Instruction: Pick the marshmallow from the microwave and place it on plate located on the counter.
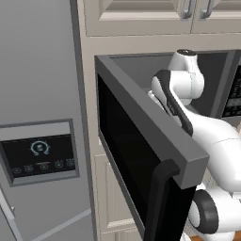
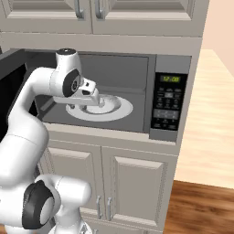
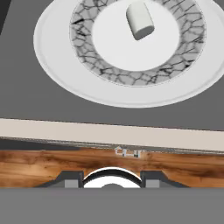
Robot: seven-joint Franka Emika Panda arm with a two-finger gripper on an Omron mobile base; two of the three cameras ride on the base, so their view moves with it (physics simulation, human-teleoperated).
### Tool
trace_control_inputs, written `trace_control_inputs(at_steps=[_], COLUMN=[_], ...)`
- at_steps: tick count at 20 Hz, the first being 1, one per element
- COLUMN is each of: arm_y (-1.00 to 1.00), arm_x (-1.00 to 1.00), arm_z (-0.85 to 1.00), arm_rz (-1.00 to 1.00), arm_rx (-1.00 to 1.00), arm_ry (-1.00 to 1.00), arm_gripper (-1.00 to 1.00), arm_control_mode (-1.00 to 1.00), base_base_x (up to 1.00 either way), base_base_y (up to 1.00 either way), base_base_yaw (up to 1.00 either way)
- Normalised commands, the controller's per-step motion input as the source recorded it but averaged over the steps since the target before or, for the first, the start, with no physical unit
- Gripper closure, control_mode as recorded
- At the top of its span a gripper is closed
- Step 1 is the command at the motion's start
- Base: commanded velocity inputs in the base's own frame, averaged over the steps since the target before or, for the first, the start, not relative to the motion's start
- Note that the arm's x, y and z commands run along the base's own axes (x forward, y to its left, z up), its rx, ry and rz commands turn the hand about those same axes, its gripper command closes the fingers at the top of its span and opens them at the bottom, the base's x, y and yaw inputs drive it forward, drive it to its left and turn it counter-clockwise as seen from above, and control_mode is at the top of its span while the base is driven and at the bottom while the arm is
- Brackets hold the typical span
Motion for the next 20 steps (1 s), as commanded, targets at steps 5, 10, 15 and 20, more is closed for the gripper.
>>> trace_control_inputs(at_steps=[5, 10, 15, 20], arm_y=[-0.08, -0.25, -0.28, -0.15], arm_x=[-0.05, 0.03, 0.67, 0.9], arm_z=[-0.07, -0.13, -0.1, 0.0], arm_rz=[0.0, 0.01, 0.03, 0.01], arm_rx=[0.0, 0.01, 0.07, 0.07], arm_ry=[-0.09, -0.31, -0.15, 0.0], arm_gripper=[-1.0, -1.0, -1.0, -1.0], arm_control_mode=[-1.0, -1.0, -1.0, -1.0], base_base_x=[0.0, 0.0, 0.0, 0.0], base_base_y=[0.0, 0.0, 0.0, 0.0], base_base_yaw=[0.0, 0.0, 0.0, 0.0])
